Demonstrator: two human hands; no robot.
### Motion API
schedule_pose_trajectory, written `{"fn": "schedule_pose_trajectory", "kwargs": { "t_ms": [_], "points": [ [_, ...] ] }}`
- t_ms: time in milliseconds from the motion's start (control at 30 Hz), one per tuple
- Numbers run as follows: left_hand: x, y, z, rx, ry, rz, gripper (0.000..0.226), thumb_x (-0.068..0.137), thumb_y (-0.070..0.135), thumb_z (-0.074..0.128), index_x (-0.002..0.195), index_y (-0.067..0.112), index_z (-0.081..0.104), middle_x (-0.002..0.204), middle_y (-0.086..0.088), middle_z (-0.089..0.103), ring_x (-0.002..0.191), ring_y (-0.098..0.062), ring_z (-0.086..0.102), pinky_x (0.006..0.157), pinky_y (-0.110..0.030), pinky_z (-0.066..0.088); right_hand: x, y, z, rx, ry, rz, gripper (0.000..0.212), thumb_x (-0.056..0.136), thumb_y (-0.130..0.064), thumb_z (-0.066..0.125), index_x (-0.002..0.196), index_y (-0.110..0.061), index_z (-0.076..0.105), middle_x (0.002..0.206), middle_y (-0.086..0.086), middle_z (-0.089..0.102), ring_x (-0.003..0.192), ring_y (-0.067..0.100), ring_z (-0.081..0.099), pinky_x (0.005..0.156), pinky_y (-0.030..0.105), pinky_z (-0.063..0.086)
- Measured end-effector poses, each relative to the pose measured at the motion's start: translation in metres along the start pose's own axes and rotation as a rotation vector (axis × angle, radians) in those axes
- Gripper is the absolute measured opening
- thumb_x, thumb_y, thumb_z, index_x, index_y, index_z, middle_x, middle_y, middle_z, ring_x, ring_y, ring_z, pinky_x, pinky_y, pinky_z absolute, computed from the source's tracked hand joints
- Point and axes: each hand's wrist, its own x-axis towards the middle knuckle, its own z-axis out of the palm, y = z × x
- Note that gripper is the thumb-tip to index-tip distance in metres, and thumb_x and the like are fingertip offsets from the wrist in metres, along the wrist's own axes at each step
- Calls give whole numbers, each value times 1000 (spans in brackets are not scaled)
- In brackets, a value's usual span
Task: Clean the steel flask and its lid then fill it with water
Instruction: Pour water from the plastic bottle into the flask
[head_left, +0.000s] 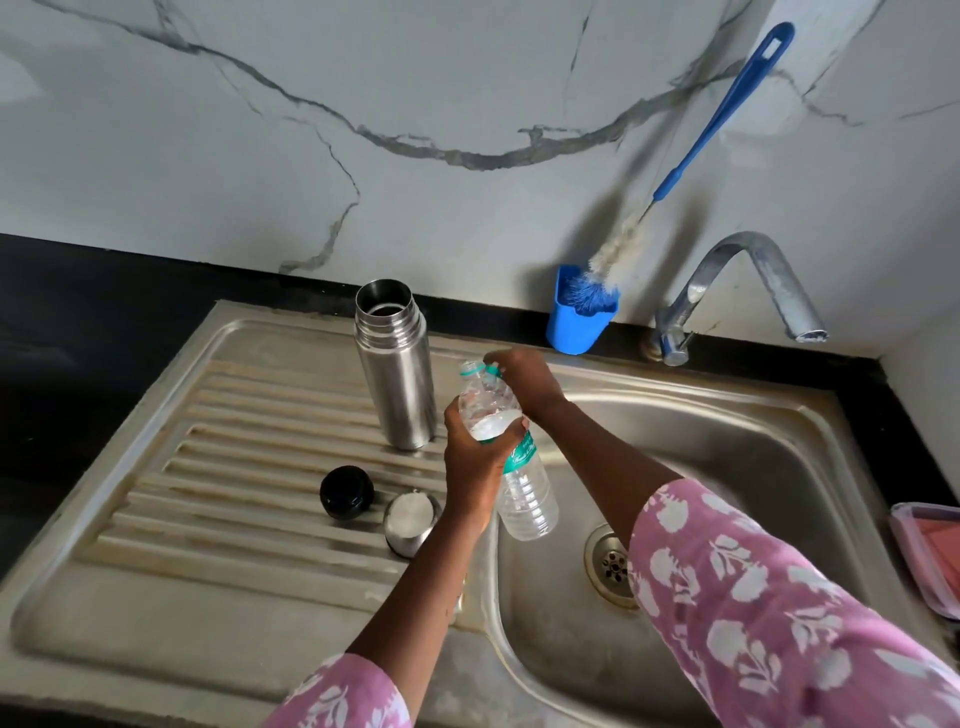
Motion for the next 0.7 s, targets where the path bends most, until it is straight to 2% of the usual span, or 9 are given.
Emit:
{"fn": "schedule_pose_trajectory", "kwargs": {
  "t_ms": [100,167,233,300,433,533,700],
  "points": [
    [-5,2,1,36,-25,-12,70,57,28,76,120,24,47,105,1,64,95,-16,65,87,-37,54,-8,-8,-17,583,259,291,20,83,-18,71,94,-5,60,82,9,64,70,17,61,71,30,53],
    [-10,2,2,87,-48,-4,70,55,30,76,119,27,47,101,5,65,92,-14,65,86,-37,54,-23,-15,-33,952,244,346,14,84,-13,68,87,-7,56,75,8,61,62,15,57,62,27,54],
    [-14,4,4,150,-70,17,70,57,30,75,121,27,47,98,9,65,90,-11,65,83,-33,53,-41,-21,-48,1158,185,303,5,87,-9,62,85,-10,57,73,6,61,62,14,56,57,22,50],
    [-21,8,7,196,-101,58,66,61,26,76,120,28,46,95,14,63,87,-4,63,76,-23,50,-60,-25,-59,1319,140,270,6,89,-9,58,89,-13,63,74,4,62,67,12,57,61,21,47],
    [-36,13,12,237,-145,110,58,69,14,78,116,29,47,94,13,63,86,-4,63,74,-21,48,-90,-22,-74,1329,63,244,6,85,-9,64,89,-6,68,83,7,68,77,16,61,72,27,48],
    [-48,18,14,225,-193,116,60,59,24,75,112,31,50,94,10,65,86,-8,64,77,-27,52,-108,-19,-90,1243,20,179,6,81,0,65,83,-5,67,79,9,64,74,16,58,70,24,48],
    [-64,21,12,214,-291,116,64,47,33,75,107,33,53,96,4,68,90,-16,66,84,-36,54,-132,-12,-119,1007,-94,54,16,83,7,61,85,-8,64,80,4,66,76,12,63,75,22,54]
  ]
}}
